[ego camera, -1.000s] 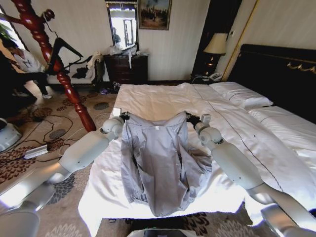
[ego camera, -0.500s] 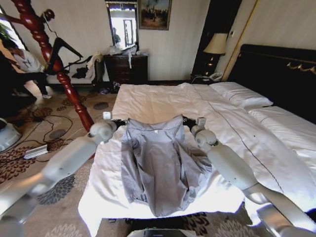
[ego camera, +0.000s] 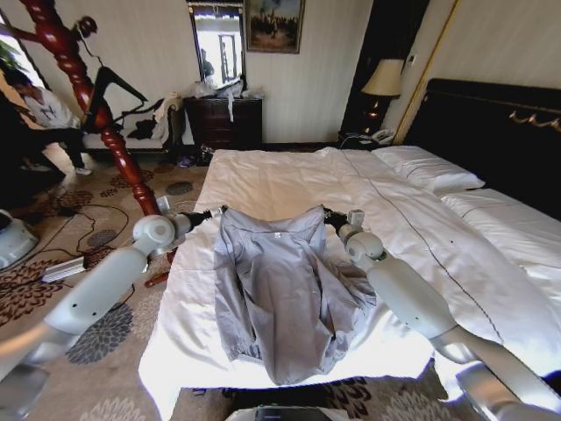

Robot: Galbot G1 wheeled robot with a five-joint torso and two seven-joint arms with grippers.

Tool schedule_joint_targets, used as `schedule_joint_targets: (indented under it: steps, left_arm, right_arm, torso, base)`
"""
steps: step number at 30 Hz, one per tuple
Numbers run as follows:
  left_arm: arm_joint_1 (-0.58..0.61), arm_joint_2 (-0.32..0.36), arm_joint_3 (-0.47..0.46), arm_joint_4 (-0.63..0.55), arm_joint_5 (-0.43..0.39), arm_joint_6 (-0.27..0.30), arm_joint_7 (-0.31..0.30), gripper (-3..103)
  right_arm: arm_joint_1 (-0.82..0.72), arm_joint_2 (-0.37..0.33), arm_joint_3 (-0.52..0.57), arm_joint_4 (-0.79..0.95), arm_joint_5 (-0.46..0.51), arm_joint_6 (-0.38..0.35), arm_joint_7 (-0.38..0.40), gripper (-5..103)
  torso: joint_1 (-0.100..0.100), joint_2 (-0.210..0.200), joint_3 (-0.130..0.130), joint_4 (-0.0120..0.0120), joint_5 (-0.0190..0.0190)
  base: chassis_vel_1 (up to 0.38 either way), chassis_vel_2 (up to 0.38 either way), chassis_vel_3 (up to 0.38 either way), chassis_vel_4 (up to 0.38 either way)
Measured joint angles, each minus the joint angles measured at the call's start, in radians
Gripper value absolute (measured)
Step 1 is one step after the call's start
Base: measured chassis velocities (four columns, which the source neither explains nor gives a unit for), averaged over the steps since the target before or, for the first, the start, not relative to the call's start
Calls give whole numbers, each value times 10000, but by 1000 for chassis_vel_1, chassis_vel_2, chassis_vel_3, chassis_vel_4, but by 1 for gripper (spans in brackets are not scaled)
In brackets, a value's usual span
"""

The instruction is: Pick up the clothes from the bed and hang them on the clothes hanger.

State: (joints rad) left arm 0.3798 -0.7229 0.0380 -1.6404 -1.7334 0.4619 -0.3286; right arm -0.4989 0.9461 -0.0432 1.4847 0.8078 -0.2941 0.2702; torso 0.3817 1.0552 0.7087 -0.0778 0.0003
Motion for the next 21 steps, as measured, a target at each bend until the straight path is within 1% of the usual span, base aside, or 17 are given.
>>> schedule_joint_targets:
  steps: [1, 2, 3, 4, 6, 7, 9, 10, 11, 13, 14, 16, 19, 20, 21]
  left_arm:
    - [25, -44, -78, -31, -296, 52, -83, 100]
    - [37, -47, -37, -30, -122, 215, -110, 100]
    - [37, -47, -37, -30, -122, 215, -110, 100]
    - [20, 13, 192, 16, 656, 209, 51, 100]
    - [41, 191, 613, -22, 2004, -137, 526, 100]
    - [134, 213, 614, -151, 2094, -187, 558, 100]
    - [259, 224, 563, -284, 2162, -216, 580, 100]
    - [342, 243, 523, -378, 2297, -265, 592, 100]
    - [444, 292, 466, -514, 2626, -428, 597, 100]
    - [663, 428, 343, -802, 3197, -696, 519, 100]
    - [663, 428, 343, -802, 3197, -696, 519, 100]
    - [1029, 662, 35, -1342, 3645, -909, 301, 100]
    - [1334, 1021, -326, -2189, 3777, -1043, -76, 100]
    - [1334, 1021, -326, -2189, 3777, -1043, -76, 100]
    - [1403, 1145, -435, -2451, 3806, -1074, -201, 100]
  right_arm:
    - [10, 17, -9, -11, -7, 3, -1, 0]
    - [21, 25, -26, -27, -12, 5, -1, 0]
    - [21, 25, -26, -27, -12, 5, -1, 0]
    - [25, 25, -40, -40, -19, 7, -2, 0]
    - [30, 4, -53, -51, -31, 18, -12, 0]
    - [31, -5, -54, -50, -31, 20, -12, 0]
    - [31, -14, -54, -39, -30, 21, -12, 0]
    - [31, -27, -54, -30, -28, 21, -12, 0]
    - [23, -61, -54, -2, -25, 21, -10, 0]
    - [-14, -111, -45, 62, -11, 21, -7, 0]
    - [-14, -111, -45, 62, -11, 21, -7, 0]
    - [-65, -176, -14, 174, -6, 21, 1, 0]
    - [-154, -251, 55, 298, -7, 21, 11, 0]
    - [-154, -251, 55, 298, -7, 21, 11, 0]
    - [-187, -282, 83, 329, -8, 22, 13, 0]
  torso:
    - [0, 0, 0, 0, -2]
    - [1, 0, 0, -1, -2]
    - [1, 0, 0, -1, -2]
    - [0, 0, 0, -2, -3]
    - [3, -1, 2, -2, -3]
    - [4, -1, 2, 3, -4]
    - [3, -1, 2, 1, -4]
    - [1, 0, 2, 1, -5]
    - [1, 0, 1, -3, -3]
    - [2, -1, 2, -3, -4]
    - [2, -1, 2, -3, -4]
    - [3, -1, 2, 1, -4]
    - [1, 0, 0, 2, -4]
    - [1, 0, 0, 2, -4]
    - [0, 0, 0, 1, -3]
  base:
    - [0, 0, 0, 0]
    - [0, 0, 0, 0]
    - [0, 0, 0, 0]
    - [0, 0, 0, 0]
    - [0, 0, 0, 0]
    - [0, 0, 0, 0]
    - [0, 0, 0, 0]
    - [0, 0, 0, 0]
    - [0, 0, 0, 0]
    - [0, 0, 0, 0]
    - [0, 0, 0, 0]
    - [0, 0, 0, 0]
    - [0, 0, 0, 0]
    - [0, 0, 0, 0]
    - [0, 0, 0, 0]
